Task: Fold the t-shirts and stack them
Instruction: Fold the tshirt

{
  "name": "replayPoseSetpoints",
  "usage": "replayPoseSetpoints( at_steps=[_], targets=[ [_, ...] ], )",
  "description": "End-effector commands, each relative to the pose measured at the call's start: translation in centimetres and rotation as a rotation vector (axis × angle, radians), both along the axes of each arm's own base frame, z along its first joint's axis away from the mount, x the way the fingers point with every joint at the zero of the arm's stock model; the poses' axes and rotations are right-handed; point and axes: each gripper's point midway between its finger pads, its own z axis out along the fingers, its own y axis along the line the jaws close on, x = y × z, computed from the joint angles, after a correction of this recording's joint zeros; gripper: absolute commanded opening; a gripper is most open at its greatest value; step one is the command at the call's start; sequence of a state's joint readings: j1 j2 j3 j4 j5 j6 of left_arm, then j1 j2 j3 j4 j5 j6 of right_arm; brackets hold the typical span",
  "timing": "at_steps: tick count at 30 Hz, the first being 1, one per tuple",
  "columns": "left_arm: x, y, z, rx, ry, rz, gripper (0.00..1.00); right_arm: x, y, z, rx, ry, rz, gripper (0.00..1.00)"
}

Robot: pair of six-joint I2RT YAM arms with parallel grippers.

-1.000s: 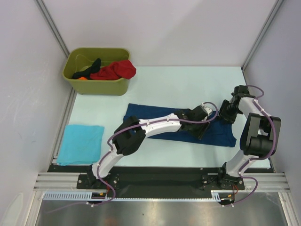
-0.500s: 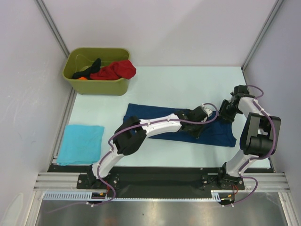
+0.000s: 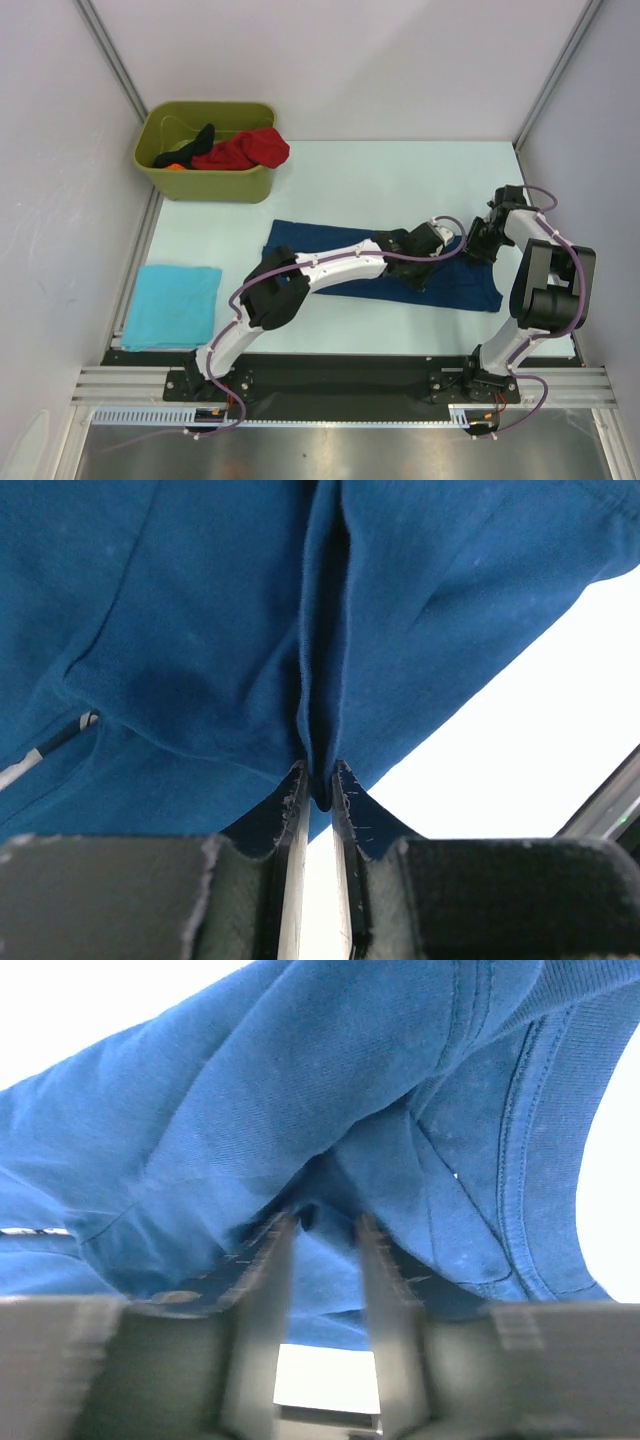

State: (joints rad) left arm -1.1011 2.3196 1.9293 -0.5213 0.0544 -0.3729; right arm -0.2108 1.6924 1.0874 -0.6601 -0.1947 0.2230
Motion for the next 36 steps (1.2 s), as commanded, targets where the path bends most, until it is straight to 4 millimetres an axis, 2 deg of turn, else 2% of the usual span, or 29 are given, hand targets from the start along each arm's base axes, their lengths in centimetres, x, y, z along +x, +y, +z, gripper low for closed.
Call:
replayPoseSetpoints(
  at_steps=[1,2,4,5,7,8,9,11,15,18,21,24,27,35,36],
  targets=[
    [0.6,-1.2,2.9,-0.053,-0.051,-0.017,0.18,0.2,-0.1,0.3,-0.018,-0.028,0.013,0.33],
    [0.6,-1.2,2.9,-0.050,-0.051,-0.018,0.19,0.2,-0.1,0.4,-0.018,-0.030,0.015,0.21],
    [0.5,-1.0,3.0,-0.050,-0.044,-0.018,0.18,0.3,0.0,0.9,-0.016,-0.034,0.017,0.04],
    [0.4,-0.9,3.0,-0.049,-0.040,-0.017,0.18,0.3,-0.1,1.7,-0.021,-0.036,0.017,0.00],
    [0.1,-0.9,3.8,-0.060,-0.037,-0.026,0.17,0.0,-0.3,2.9,-0.046,-0.039,0.009,0.00],
    [0.1,-0.7,4.0,-0.056,-0.036,-0.026,0.17,-0.4,0.0,4.6,-0.060,-0.062,0.011,0.00],
    [0.1,-0.5,4.0,-0.054,-0.031,-0.030,0.16,-0.7,-0.4,5.4,-0.090,-0.067,-0.003,0.00],
    [0.0,-0.1,4.4,-0.055,-0.012,-0.033,0.14,-2.4,-0.3,7.0,-0.095,-0.059,-0.041,0.00],
    [0.5,0.8,4.7,-0.052,0.017,-0.013,0.10,-5.3,1.2,7.7,-0.064,-0.052,-0.062,0.00],
    [1.1,1.4,4.9,-0.047,0.016,0.001,0.09,-7.7,2.3,6.6,-0.042,-0.005,-0.081,0.00],
    [1.4,1.9,5.1,-0.036,0.020,0.004,0.08,-9.0,2.6,6.4,-0.048,0.023,-0.099,0.00],
    [1.8,2.3,5.4,-0.032,0.018,0.006,0.06,-9.8,2.6,6.9,-0.050,0.007,-0.128,0.00],
    [1.7,2.6,5.7,-0.030,0.019,-0.002,0.01,-10.2,2.7,7.3,-0.048,0.006,-0.156,0.00],
    [1.2,3.2,5.8,-0.025,0.025,-0.024,0.00,-12.4,2.8,7.7,-0.047,0.035,-0.225,0.00],
    [1.2,3.3,5.7,-0.023,0.024,-0.024,0.00,-12.8,2.8,7.2,-0.049,0.044,-0.224,0.00]
  ],
)
